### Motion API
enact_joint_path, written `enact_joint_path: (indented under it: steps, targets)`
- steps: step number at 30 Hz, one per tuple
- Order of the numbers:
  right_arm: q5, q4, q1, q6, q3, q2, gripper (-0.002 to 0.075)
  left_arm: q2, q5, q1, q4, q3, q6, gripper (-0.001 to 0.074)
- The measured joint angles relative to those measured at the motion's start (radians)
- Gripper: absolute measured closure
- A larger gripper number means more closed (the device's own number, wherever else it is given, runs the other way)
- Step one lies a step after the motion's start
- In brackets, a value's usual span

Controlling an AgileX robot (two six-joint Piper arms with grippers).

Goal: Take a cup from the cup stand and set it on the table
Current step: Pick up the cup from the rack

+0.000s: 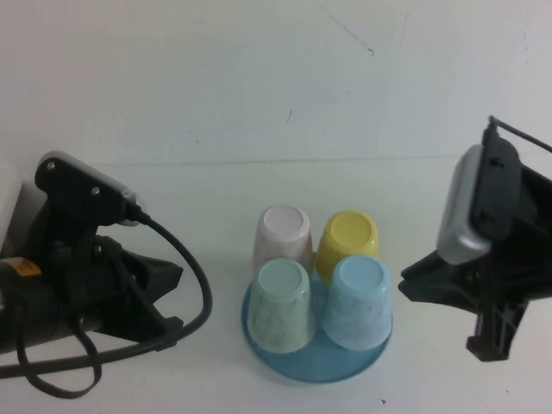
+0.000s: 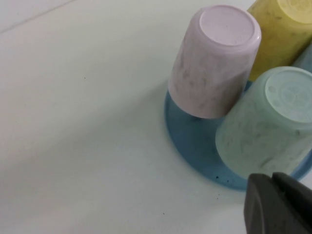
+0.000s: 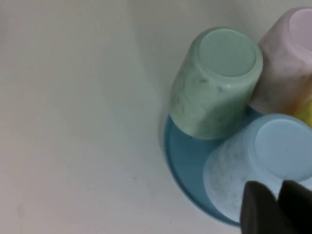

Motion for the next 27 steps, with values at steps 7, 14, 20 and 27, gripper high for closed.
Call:
enact_joint_path:
  steps: [7, 14, 20, 27]
  targets:
    - [0.063, -0.049, 0.015, 0.154, -0.154, 0.155, 0.0244, 0.000, 0.004, -0.001, 0.035, 0.000, -0.036, 0.0738]
    - [0.122, -0.065, 0.015, 0.184, -0.261, 0.304, 0.0078, 0.000, 0.022, -0.001, 0.037, 0.000, -0.040, 0.0738]
    - [0.135, -0.080, 0.015, 0.187, -0.299, 0.384, 0.0104, 0.002, 0.022, -0.001, 0.039, 0.000, -0.042, 0.0738]
    - [0.135, -0.082, 0.015, 0.174, -0.305, 0.409, 0.0136, 0.004, 0.022, -0.001, 0.039, -0.002, -0.045, 0.0738]
